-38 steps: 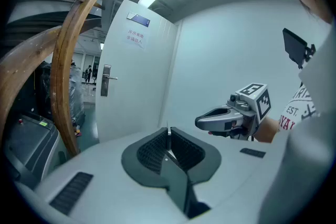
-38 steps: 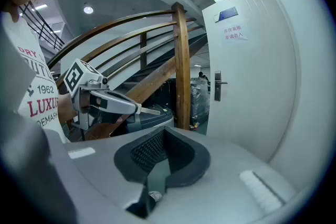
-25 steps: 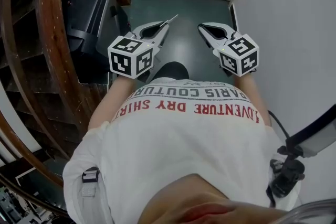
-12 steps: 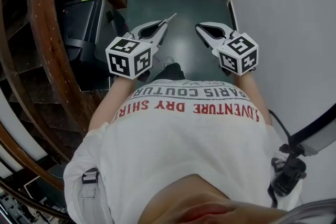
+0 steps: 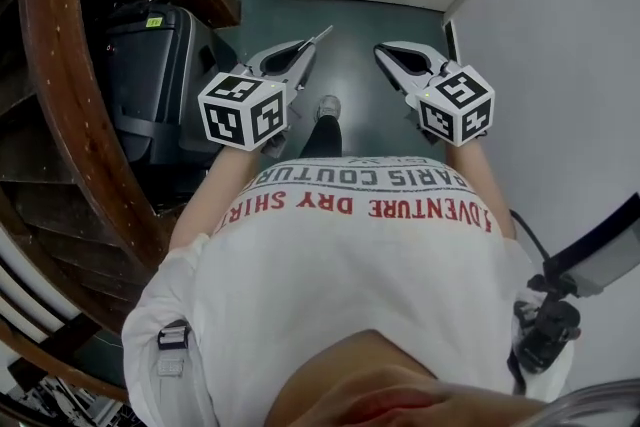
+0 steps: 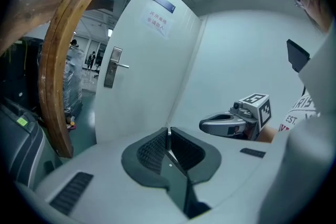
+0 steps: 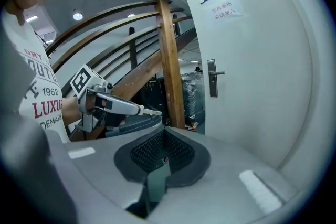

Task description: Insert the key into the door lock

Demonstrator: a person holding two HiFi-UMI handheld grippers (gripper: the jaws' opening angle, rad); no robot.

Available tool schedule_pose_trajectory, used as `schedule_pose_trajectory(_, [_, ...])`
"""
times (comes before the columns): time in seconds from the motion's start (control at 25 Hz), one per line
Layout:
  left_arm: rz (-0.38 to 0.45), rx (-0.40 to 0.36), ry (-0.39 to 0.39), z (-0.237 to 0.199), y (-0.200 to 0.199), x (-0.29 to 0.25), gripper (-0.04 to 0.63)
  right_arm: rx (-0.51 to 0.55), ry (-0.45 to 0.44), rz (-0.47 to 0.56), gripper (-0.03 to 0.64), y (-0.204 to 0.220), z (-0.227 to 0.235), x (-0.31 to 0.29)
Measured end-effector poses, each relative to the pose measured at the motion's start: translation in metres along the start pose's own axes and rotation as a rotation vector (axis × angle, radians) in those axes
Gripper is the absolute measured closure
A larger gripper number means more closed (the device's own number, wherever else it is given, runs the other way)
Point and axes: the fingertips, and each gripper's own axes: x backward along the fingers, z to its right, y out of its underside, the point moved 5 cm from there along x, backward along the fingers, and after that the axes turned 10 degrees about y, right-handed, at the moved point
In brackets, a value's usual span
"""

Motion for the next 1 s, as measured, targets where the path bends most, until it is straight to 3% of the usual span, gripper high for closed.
schedule_pose_trajectory(0.16, [0.01, 0.0, -0.015, -0.09, -0.049, -0.034, 0.574, -0.026, 0.022, 0.012, 0.615, -0.038, 0.057, -0.083])
schedule_pose_trajectory(0.4, [0.058, 0.004, -0.029, -0.196, -0.123, -0.07, 0.574, 0.035, 0.108, 0.038, 0.615, -0.111, 0.14, -0.171])
schedule_pose_trajectory(0.6, [0.089, -0.044, -0.02, -0.234, -0.171, -0.09, 0.574, 0.017, 0.145, 0.091, 0.615, -0.139, 0.168, -0.2])
schedule_pose_trajectory(1.0, [0.084, -0.013, -0.031, -0.285, -0.201, -0.132, 0.574, 0.068, 0.069, 0.072, 0.614, -0.161, 0.21, -0.265])
